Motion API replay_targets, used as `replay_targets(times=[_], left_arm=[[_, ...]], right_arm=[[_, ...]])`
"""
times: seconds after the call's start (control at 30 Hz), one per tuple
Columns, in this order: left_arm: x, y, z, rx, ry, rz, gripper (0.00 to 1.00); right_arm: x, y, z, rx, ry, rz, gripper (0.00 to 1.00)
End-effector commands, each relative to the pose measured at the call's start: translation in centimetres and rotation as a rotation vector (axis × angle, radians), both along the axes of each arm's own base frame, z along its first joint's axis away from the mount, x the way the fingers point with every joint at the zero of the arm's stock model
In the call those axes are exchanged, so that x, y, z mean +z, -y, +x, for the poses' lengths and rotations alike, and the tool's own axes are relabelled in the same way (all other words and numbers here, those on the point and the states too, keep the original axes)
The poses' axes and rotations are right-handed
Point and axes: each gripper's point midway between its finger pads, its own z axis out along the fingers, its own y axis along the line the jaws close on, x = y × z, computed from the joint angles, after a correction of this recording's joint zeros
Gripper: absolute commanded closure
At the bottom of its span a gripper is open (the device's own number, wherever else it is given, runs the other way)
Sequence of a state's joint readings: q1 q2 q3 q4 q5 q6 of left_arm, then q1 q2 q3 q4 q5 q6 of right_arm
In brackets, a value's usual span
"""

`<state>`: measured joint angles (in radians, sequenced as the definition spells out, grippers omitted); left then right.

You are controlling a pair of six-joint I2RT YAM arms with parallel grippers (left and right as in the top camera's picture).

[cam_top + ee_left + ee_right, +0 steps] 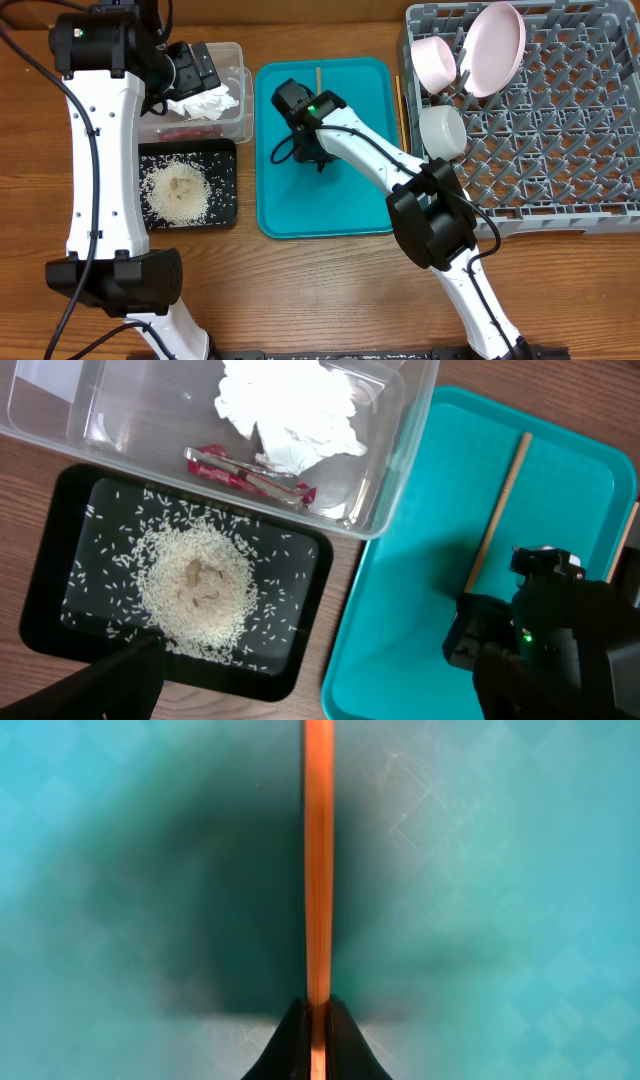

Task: Sort waste into correct bins and load items into the dishwasher

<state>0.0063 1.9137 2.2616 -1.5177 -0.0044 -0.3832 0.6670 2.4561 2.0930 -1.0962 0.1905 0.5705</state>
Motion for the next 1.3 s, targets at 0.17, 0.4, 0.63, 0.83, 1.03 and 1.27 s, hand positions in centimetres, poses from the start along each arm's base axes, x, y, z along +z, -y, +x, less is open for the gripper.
replay_targets(times=[0.17, 0.4, 0.63, 0.83, 1.03, 1.27], left_arm=[[0.8, 0.2, 0.2, -0.01, 0.027, 0.005, 0.0], [0.8, 0.2, 0.2, -0.01, 0.027, 0.005, 0.0], [0.8, 0.2, 0.2, -0.01, 0.027, 0.005, 0.0], [0.8, 0.2, 0.2, -0.01, 0.027, 0.005, 0.0], [0.8, 0.2, 0.2, -0.01, 0.027, 0.005, 0.0], [0.8, 0.2, 0.2, -0.01, 0.027, 0.005, 0.0]], right_arm=[[4.6, 0.5, 1.6, 0.031, 0.025, 0.016, 0.96], [17.3, 4.2, 3.4, 0.12, 0.161, 0.049, 0.96], [26.8, 14.5, 3.8, 0.063, 0.286, -0.003, 0.96], [25.3, 21.3, 5.2, 0.033, 0.218, -0.018, 0.96], [20.2, 26.0, 4.5, 0.04, 0.027, -0.014, 0.96], [17.7, 27.6, 3.8, 0.041, -0.056, 0.043, 0.61]])
